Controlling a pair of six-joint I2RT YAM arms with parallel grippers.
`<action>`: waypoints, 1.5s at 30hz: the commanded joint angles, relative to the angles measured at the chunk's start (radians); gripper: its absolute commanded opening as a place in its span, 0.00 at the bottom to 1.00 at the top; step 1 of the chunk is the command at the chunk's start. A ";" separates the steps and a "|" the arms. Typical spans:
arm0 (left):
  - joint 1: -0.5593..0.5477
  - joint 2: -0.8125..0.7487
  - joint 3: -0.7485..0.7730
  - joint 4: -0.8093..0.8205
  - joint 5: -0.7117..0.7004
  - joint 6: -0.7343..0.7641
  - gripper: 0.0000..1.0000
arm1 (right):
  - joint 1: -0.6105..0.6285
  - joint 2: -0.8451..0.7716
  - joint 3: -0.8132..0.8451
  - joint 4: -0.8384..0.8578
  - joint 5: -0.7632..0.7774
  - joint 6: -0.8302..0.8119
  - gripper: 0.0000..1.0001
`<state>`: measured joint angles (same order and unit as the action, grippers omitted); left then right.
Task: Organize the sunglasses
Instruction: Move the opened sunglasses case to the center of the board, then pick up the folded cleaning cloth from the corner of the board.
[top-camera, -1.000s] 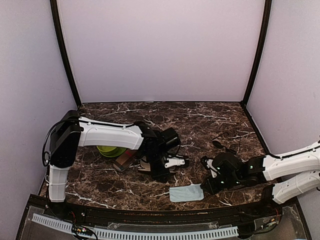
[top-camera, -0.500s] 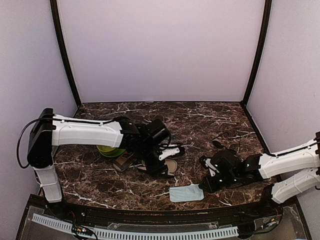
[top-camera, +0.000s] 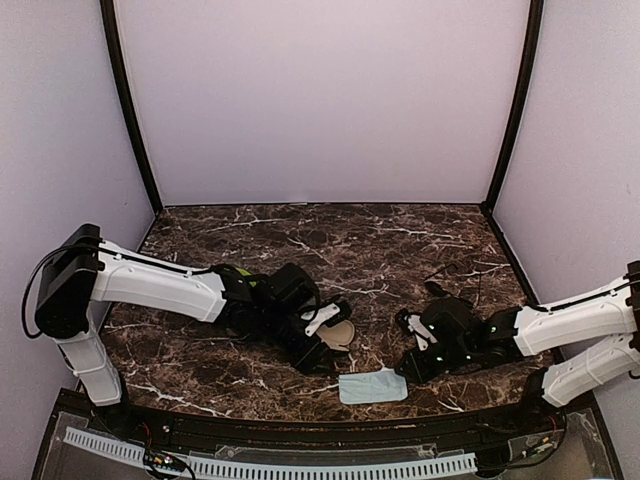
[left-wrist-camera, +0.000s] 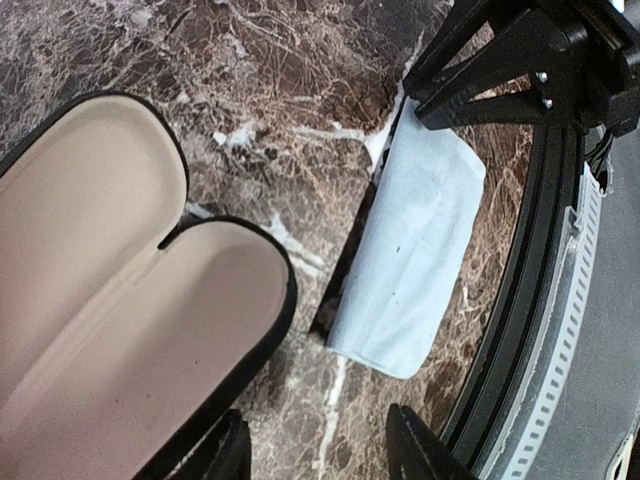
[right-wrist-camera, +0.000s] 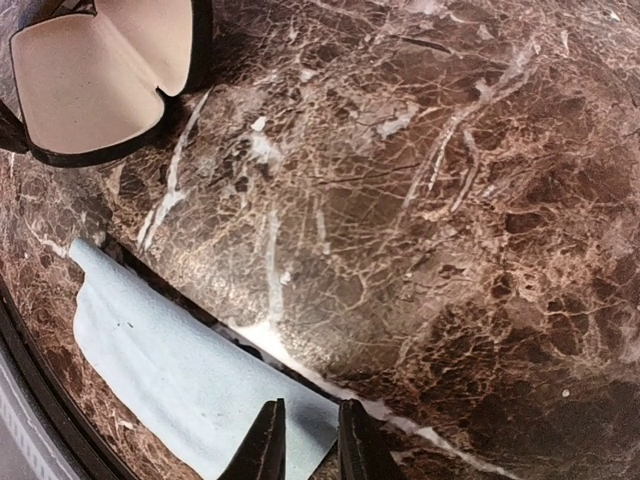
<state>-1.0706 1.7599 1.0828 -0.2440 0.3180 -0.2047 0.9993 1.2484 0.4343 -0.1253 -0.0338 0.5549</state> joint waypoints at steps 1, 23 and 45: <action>-0.005 0.026 -0.001 0.097 0.039 -0.058 0.49 | -0.012 0.015 -0.017 0.049 -0.019 -0.015 0.19; -0.048 0.186 0.094 0.068 0.024 0.002 0.42 | -0.025 0.021 -0.042 0.063 -0.042 -0.012 0.18; -0.057 0.187 0.093 0.077 0.045 -0.032 0.08 | -0.028 0.009 -0.029 0.056 -0.016 -0.017 0.02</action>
<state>-1.1217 1.9507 1.1633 -0.1600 0.3470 -0.2234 0.9787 1.2636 0.4053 -0.0719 -0.0677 0.5484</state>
